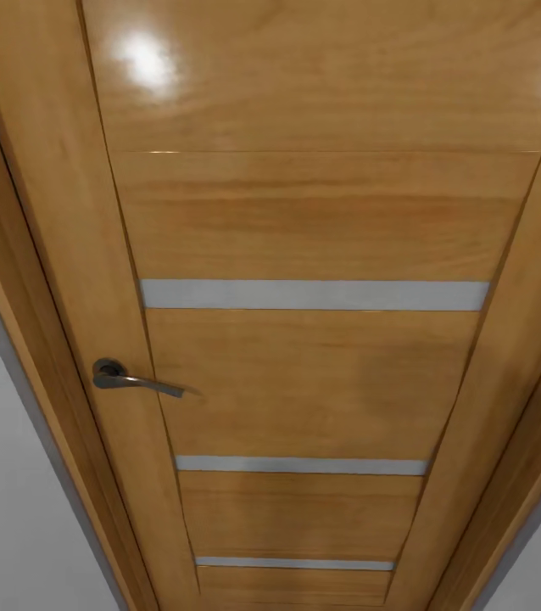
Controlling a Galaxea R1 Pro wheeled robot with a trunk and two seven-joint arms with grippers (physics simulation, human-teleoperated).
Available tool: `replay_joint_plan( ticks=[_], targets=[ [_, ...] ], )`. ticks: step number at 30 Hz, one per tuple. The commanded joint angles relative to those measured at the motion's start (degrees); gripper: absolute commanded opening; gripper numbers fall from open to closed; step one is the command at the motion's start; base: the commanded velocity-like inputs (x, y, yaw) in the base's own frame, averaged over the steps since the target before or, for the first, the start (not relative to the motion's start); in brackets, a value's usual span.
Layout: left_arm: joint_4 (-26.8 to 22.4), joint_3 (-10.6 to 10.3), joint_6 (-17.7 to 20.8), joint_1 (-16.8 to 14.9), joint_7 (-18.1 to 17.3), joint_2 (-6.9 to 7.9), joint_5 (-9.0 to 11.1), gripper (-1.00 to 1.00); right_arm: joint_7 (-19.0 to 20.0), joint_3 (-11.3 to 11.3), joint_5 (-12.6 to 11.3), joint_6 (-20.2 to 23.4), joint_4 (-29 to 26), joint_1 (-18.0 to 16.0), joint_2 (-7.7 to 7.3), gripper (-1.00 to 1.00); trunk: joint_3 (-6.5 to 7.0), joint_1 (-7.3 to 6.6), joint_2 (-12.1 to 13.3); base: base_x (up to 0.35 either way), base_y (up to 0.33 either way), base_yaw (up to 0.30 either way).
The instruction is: Move the two storage containers from the living room to the garage. In the garage, place one container on the floor and stack the other container on top of it (either order is fine).
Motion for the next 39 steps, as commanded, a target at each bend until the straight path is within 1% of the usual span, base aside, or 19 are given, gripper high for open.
replay_joint_plan(
  ticks=[1, 3, 5, 6, 7, 8, 10, 11, 17, 20, 21, 23, 26, 28, 29, 32, 35, 37, 39],
  targets=[
    [-0.6, 0.0, -0.1, 0.0, 0.0, -0.03, 0.4, 1.0, -0.1, 0.5, -0.6, -0.2, -3.0, 0.0, -0.16, 1.0, -0.05, 0.0, 0.0, 0.0, 0.0, 0.0],
    [-1.5, 0.1, -0.1, 0.0, 0.0, -0.13, 0.4, 1.0, -0.2, 0.6, -0.5, 0.1, -12.1, 0.0, -0.46, 1.0, -0.05, 0.0, 0.0, 0.0, 0.0, 0.0],
    [-2.0, 0.1, -0.1, 0.0, 0.0, -0.2, 0.4, 1.0, -0.3, 0.5, -0.5, 0.3, -17.4, 0.0, -0.93, 1.0, -0.05, 0.0, 0.0, 0.0, 0.0, 0.0],
    [-2.5, 0.2, -0.2, 0.0, 0.0, -0.29, 0.4, 1.0, -0.3, 0.5, -0.5, 0.8, -22.3, 0.0, -1.91, 1.0, -0.05, 0.0, 0.0, 0.0, 0.0, 0.0],
    [-2.7, 0.2, -0.2, 0.0, 0.0, -0.33, 0.4, 1.0, -0.3, 0.5, -0.5, 1.2, -24.6, 0.1, -2.56, 1.0, -0.05, 0.0, 0.0, 0.0, 0.0, 0.0],
    [-3.0, 0.2, -0.4, 0.0, 0.0, -0.36, 0.4, 1.0, -0.3, 0.4, -0.6, 2.4, -28.7, 0.1, -3.91, 1.0, -0.05, 0.0, 0.0, 0.0, 0.0, 0.0],
    [-3.3, 0.1, -0.9, 0.0, 0.1, -0.32, 0.5, 1.0, -0.3, 0.2, -0.6, 5.6, -35.2, 0.3, -6.14, 1.0, -0.05, 0.0, 0.0, 0.0, 0.0, 0.0],
    [-3.4, 0.1, -1.3, 0.0, 0.1, -0.19, 0.7, 1.0, -0.4, 0.0, -0.6, 8.8, -41.0, 0.4, -7.42, 1.0, -0.05, 0.0, 0.0, 0.0, 0.0, 0.0],
    [-3.6, 0.0, -1.4, 0.0, 0.1, -0.1, 2.2, 1.0, -2.2, 0.1, -0.5, 10.8, -50.3, 0.3, -8.27, 1.0, -0.05, 0.0, 0.0, 0.0, 0.0, 0.0],
    [-3.6, 0.0, -1.5, 0.0, 0.1, -0.05, 2.4, 1.0, -3.3, 0.1, -0.4, 12.4, -54.7, 0.3, -8.77, 1.0, -0.05, 0.0, 0.0, 0.0, 0.0, 0.0],
    [-3.6, 0.0, -1.5, 0.0, 0.1, -0.04, 2.5, 1.0, -3.9, 0.1, -0.4, 13.7, -57.1, 0.2, -9.14, 1.0, -0.05, 0.0, 0.0, 0.0, 0.0, 0.0],
    [-3.6, 0.0, -1.5, 0.0, 0.1, -0.03, 2.5, 1.0, -4.5, 0.1, -0.3, 15.2, -59.4, 0.2, -9.48, 1.0, -0.05, 0.0, 0.0, 0.0, 0.0, 0.0],
    [-3.6, 0.0, -1.5, 0.0, 0.1, -0.02, 2.6, 1.0, -5.7, 0.1, -0.2, 19.0, -65.8, 0.2, -10.29, 1.0, -0.05, 0.0, 0.0, 0.0, 0.0, 0.0],
    [-3.7, 0.0, -1.5, 0.0, 0.1, -0.02, 2.6, 1.0, -6.1, 0.2, -0.1, 20.6, -68.3, 0.2, -10.64, 1.0, -0.05, 0.0, 0.0, 0.0, 0.0, 0.0],
    [-3.7, 0.0, -1.5, 0.0, 0.1, -0.02, 2.6, 1.0, -6.4, 0.2, 0.1, 22.0, -70.7, 0.3, -11.04, 1.0, -0.05, 0.0, 0.0, 0.0, 0.0, 0.0],
    [-3.7, 0.0, -1.5, 0.0, 0.1, 0.04, 2.6, 1.0, -6.7, 0.2, 0.9, 24.5, -74.9, 0.3, -11.73, 1.0, -0.05, 0.0, 0.0, 0.0, 0.0, 0.0],
    [-3.7, 0.0, -1.5, 0.0, 0.1, 0.11, 2.6, 1.0, -6.9, 0.1, 1.9, 26.1, -78.6, 0.3, -12.06, 1.0, -0.05, 0.0, 0.0, 0.0, 0.0, 0.0],
    [-3.7, 0.0, -1.5, 0.0, 0.1, 0.13, 2.6, 1.0, -6.9, 0.1, 2.3, 26.7, -80.1, 0.2, -12.19, 1.0, -0.05, 0.0, 0.0, 0.0, 0.0, 0.0],
    [-3.7, 0.0, -1.5, 0.0, 0.1, 0.18, 2.6, 1.0, -6.9, 0.2, 2.7, 27.2, -81.6, 0.2, -12.76, 1.0, -0.05, 0.0, 0.0, 0.0, 0.0, 0.0]
  ],
)
